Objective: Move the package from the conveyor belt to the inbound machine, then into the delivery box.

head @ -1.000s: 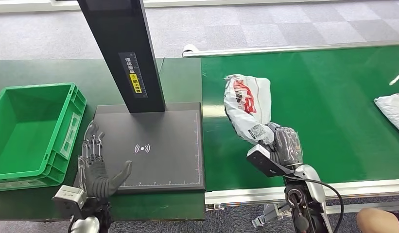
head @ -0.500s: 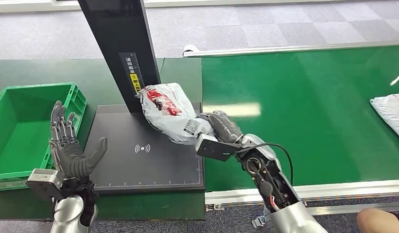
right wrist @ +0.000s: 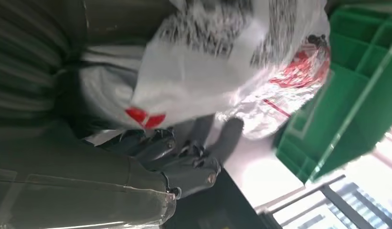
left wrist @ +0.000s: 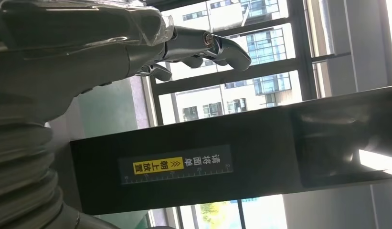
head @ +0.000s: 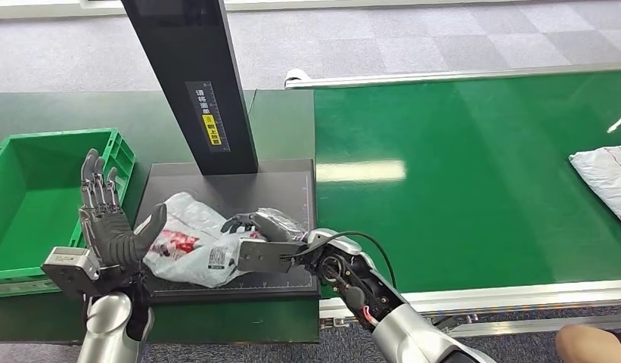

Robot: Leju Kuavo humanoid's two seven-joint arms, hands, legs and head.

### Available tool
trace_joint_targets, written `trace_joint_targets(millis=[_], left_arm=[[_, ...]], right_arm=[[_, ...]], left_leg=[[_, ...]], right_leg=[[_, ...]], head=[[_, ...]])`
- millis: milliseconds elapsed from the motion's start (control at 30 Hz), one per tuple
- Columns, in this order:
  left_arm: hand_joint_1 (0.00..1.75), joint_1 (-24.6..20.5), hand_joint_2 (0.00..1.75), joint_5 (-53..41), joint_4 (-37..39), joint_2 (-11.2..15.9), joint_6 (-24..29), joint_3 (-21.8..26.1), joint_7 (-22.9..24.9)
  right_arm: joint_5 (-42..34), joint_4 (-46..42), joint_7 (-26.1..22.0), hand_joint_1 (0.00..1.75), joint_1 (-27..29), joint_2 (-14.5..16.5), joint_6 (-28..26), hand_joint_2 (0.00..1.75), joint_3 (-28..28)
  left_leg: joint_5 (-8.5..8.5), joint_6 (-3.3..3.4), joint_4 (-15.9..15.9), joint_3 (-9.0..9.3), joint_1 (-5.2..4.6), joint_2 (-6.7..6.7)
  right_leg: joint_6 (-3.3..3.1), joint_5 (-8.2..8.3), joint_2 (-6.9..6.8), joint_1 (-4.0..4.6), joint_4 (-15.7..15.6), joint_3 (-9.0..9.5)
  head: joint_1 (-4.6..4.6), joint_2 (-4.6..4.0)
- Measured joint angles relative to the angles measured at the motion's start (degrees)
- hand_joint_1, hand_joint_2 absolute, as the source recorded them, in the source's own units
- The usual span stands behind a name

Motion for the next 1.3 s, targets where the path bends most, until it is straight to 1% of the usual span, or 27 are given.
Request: trace_joint_targets(millis=[133, 300, 433, 600, 800, 900, 1033, 1167, 1300], left_arm=[[0.00, -0.2, 1.75, 0.2, 0.8, 0.1, 0.0, 0.0, 0.3], [0.00, -0.2, 1.75, 0.2, 1.3, 0.1, -0.4, 0.1, 0.5], [0.00, 0.4, 1.75, -0.1, 1.4, 0.2, -0.7, 0.3, 0.6], [0.00, 0.7, 1.75, -0.5, 1.4, 0.2, -1.2, 0.6, 0.6], [0.00, 1.3, 1.75, -1.2, 1.4, 0.3, -2.1, 0.6, 0.6], [0.00, 1.8, 1.75, -2.7, 1.4, 0.5, -3.4, 0.3, 0.5], [0.00, 2.7, 1.75, -5.7, 1.4, 0.8, -5.7, -0.6, 0.4], [0.00, 3.0, 1.75, -9.3, 1.4, 1.2, -8.9, -2.2, 1.1], [0.00, 3.1, 1.75, -17.1, 1.9, 2.8, -15.4, -5.8, 4.0]], right_arm=[[-1.6, 3.5, -0.2, 0.00, -0.2, 0.4, 0.1, 1.75, 0.8], [-4.3, 4.0, -1.2, 0.00, -0.2, -0.2, -0.6, 1.75, 0.6], [-6.9, -1.3, -1.0, 0.00, 0.9, -2.8, -1.6, 1.75, -2.0], [-8.2, -7.5, -0.8, 0.00, 2.7, -5.6, -2.6, 1.75, -5.2], [-10.1, -16.7, -1.2, 0.00, 6.2, -9.1, -3.7, 1.75, -11.1], [-12.6, -22.6, -2.6, 0.00, 9.3, -11.0, -4.9, 1.75, -15.4], [-16.4, -31.5, -4.3, 0.00, 16.2, -12.8, -4.2, 1.75, -23.6], [-17.4, -37.0, -5.2, 0.00, 23.4, -13.2, -2.2, 1.75, -29.9], [-19.3, -38.9, -5.3, 0.00, 28.4, -12.6, -0.1, 1.75, -33.4]], left_leg=[[0.00, 0.00, 0.0, -0.01, -0.01, 0.00], [0.00, 0.00, 0.0, 0.00, -0.01, 0.00], [0.00, 0.00, 0.0, 0.00, -0.01, -0.01], [-0.01, 0.00, 0.0, 0.00, -0.01, -0.02], [-0.01, 0.00, 0.0, -0.01, -0.01, -0.02], [-0.01, 0.00, 0.0, -0.03, -0.01, -0.20], [-0.04, 0.02, 0.0, -0.08, -0.02, -0.30], [-0.06, 0.03, 0.0, -0.10, -0.02, -0.29], [-0.06, 0.02, 0.0, -0.09, -0.01, -0.28]], right_leg=[[0.00, 0.00, 0.00, -0.01, 0.0, 0.00], [0.00, 0.01, 0.00, -0.01, 0.0, -0.02], [0.00, 0.01, 0.00, -0.01, 0.0, -0.02], [0.00, 0.01, 0.00, -0.01, 0.0, -0.04], [0.01, 0.01, -0.02, -0.01, 0.0, -0.05], [0.01, 0.00, -0.13, -0.01, 0.0, -0.04], [0.02, -0.01, -0.19, -0.02, 0.0, -0.03], [0.02, -0.01, -0.19, -0.02, -0.1, -0.06], [0.02, -0.02, -0.19, -0.02, -0.1, -0.05]], head=[[0.01, 0.00], [-0.01, 0.00], [0.01, 0.00], [0.00, 0.00], [0.00, 0.00], [-0.01, 0.00], [0.01, 0.00], [0.00, 0.00], [-0.01, 0.00]])
